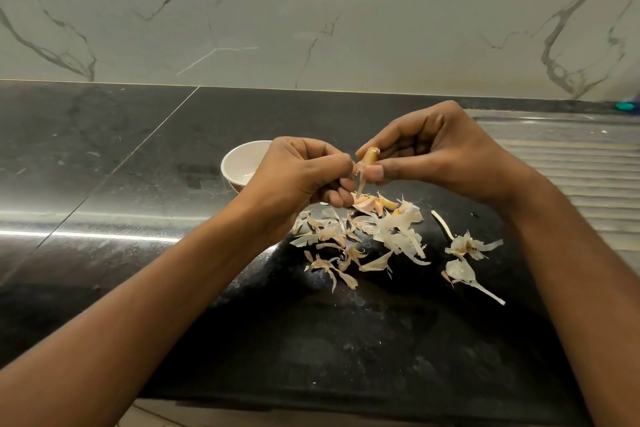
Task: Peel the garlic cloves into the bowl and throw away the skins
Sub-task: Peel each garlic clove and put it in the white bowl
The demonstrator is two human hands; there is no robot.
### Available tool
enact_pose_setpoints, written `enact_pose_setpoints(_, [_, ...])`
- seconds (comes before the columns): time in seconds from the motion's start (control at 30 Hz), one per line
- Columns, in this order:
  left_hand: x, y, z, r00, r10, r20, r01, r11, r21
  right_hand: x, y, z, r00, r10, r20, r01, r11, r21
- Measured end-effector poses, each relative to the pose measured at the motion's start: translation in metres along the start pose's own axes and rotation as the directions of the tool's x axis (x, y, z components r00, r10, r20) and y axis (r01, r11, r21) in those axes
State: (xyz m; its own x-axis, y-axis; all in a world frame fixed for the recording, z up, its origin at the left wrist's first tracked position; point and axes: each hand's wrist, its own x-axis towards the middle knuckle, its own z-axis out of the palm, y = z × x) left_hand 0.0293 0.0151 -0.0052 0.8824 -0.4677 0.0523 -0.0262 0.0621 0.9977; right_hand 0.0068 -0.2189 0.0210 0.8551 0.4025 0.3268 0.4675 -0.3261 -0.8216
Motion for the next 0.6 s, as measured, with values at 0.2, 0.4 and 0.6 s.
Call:
enact_pose_setpoints(0.2, [0.001, 0.002, -0.002, 1.000, -0.013, -0.016, 0.013, 1.000, -0.004, -0.003, -0.001, -0.005, 0.999, 0.036, -0.030, -0.033, 0.995, 0.093])
enact_pose_setpoints(0.4, [0.001, 0.004, -0.003, 0.999, -0.023, -0.041, 0.023, 1.000, 0.008, -0.005, 0.004, -0.011, 0.995, 0.060, -0.079, -0.050, 0.990, 0.133])
enact_pose_setpoints(0.6, [0.001, 0.004, -0.006, 0.997, 0.014, -0.078, -0.007, 0.996, 0.093, -0.009, 0.005, -0.022, 0.985, 0.056, -0.165, -0.027, 0.985, 0.172])
